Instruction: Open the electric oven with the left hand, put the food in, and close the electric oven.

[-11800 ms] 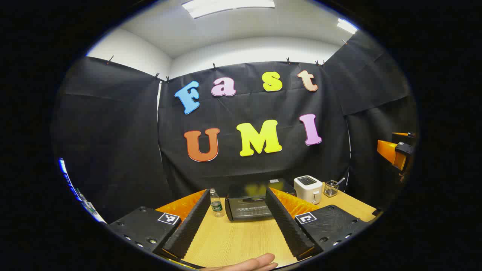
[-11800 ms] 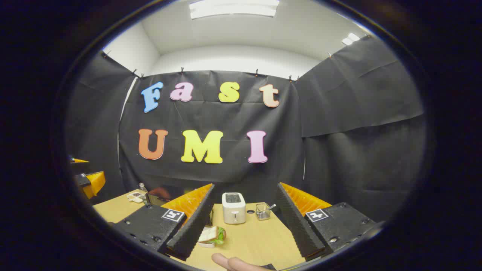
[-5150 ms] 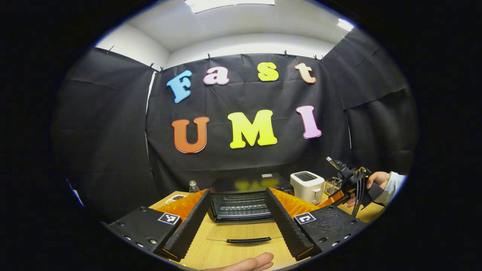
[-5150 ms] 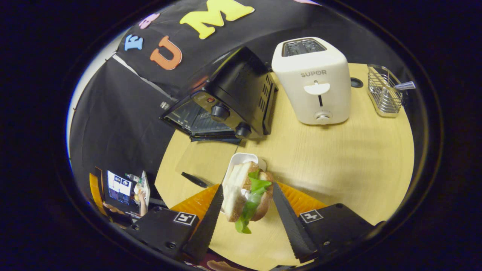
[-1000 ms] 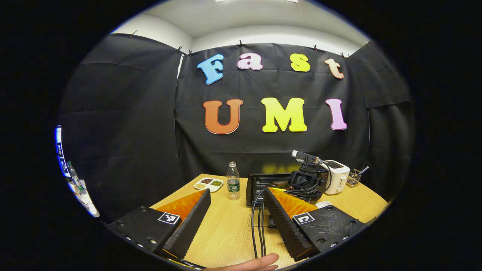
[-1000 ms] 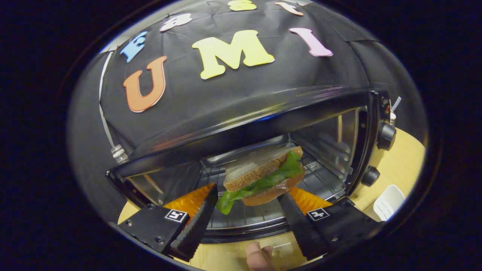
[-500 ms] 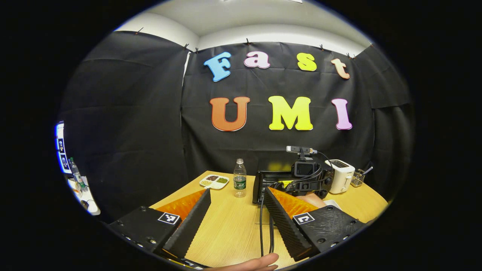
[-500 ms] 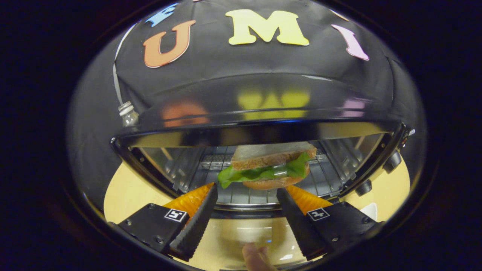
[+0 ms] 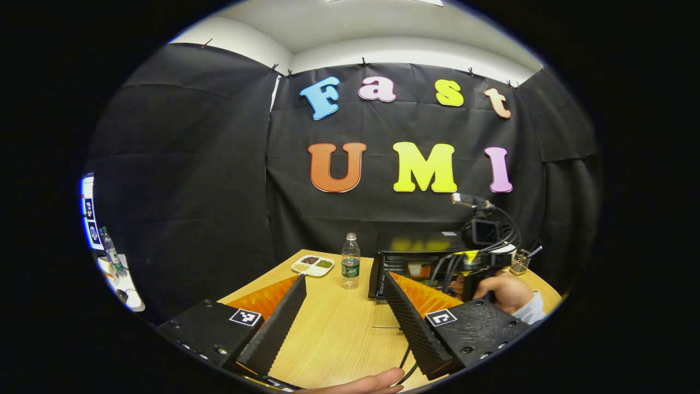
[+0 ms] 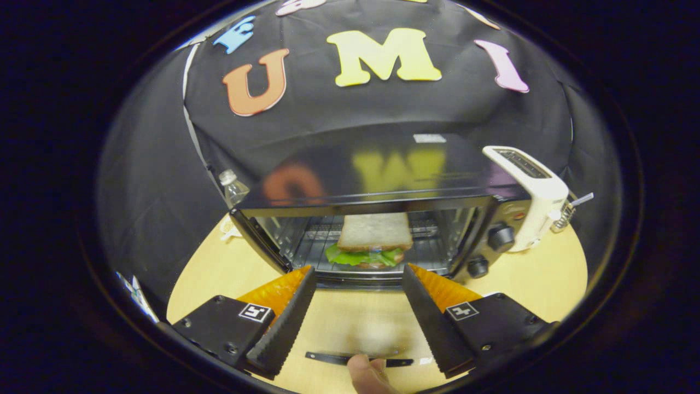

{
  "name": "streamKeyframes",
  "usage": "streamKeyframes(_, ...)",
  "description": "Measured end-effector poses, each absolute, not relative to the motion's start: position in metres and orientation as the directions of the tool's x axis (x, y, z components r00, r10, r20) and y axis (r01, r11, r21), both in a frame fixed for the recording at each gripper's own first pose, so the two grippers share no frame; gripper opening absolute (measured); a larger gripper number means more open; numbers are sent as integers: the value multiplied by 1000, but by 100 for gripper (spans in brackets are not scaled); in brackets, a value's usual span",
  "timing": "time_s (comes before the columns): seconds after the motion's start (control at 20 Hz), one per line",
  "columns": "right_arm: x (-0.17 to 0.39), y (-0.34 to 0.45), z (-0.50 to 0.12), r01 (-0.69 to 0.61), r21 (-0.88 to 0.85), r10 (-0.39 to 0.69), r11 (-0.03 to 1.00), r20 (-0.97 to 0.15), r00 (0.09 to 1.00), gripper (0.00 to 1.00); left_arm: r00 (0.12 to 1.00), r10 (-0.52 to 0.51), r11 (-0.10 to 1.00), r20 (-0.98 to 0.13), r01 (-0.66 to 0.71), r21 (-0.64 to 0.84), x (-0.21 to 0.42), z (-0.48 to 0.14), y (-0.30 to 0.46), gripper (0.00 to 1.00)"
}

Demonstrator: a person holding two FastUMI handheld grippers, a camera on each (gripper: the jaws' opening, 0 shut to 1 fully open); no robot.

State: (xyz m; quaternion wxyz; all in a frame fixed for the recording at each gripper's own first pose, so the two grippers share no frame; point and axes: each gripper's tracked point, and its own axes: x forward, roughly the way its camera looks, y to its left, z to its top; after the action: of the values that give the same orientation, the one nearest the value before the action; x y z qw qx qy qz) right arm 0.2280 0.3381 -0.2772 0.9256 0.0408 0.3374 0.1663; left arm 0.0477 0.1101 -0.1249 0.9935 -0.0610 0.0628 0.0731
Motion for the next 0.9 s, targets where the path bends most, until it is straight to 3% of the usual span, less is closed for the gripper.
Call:
streamKeyframes(0.3, 187, 254, -197, -255, 156, 298, 954, -444, 845, 100, 989, 79, 987, -128, -96, -128, 66, -137, 86, 93)
streamKeyframes(0.35, 179, 238, -184, -246, 153, 288, 957, -419, 861, 90, 987, 78, 987, -143, -97, -128, 71, -145, 83, 93)
streamKeyframes(0.4, 175, 221, -171, -233, 151, 275, 961, -389, 879, 90, 985, 77, 987, -156, -97, -126, 77, -153, 78, 93)
streamKeyframes(0.45, 174, 202, -155, -214, 148, 254, 966, -358, 899, 100, 983, 69, 988, -171, -91, -127, 82, -161, 72, 93)
streamKeyframes(0.6, 164, 152, -121, -155, 130, 186, 979, -273, 944, 100, 975, 23, 986, -220, -58, -154, 101, -182, 44, 93)
streamKeyframes(0.65, 160, 136, -113, -144, 128, 172, 981, -252, 952, 90, 972, 7, 986, -236, -46, -162, 109, -192, 33, 93)
streamKeyframes(0.7, 154, 122, -108, -135, 125, 162, 983, -240, 957, 100, 968, -10, 985, -251, -33, -168, 116, -199, 21, 93)
streamKeyframes(0.75, 150, 106, -103, -117, 126, 145, 985, -236, 961, 90, 963, -35, 985, -266, -12, -173, 121, -208, 8, 93)
streamKeyframes(0.8, 145, 88, -96, -98, 133, 126, 986, -227, 966, 89, 958, -64, 984, -280, 14, -178, 125, -218, -5, 94)
streamKeyframes(0.85, 140, 75, -86, -86, 141, 115, 986, -211, 971, 100, 951, -90, 983, -295, 37, -182, 129, -227, -19, 93)
streamKeyframes(0.9, 135, 62, -78, -69, 143, 97, 987, -196, 976, 100, 943, -111, 981, -315, 54, -184, 132, -238, -30, 93)
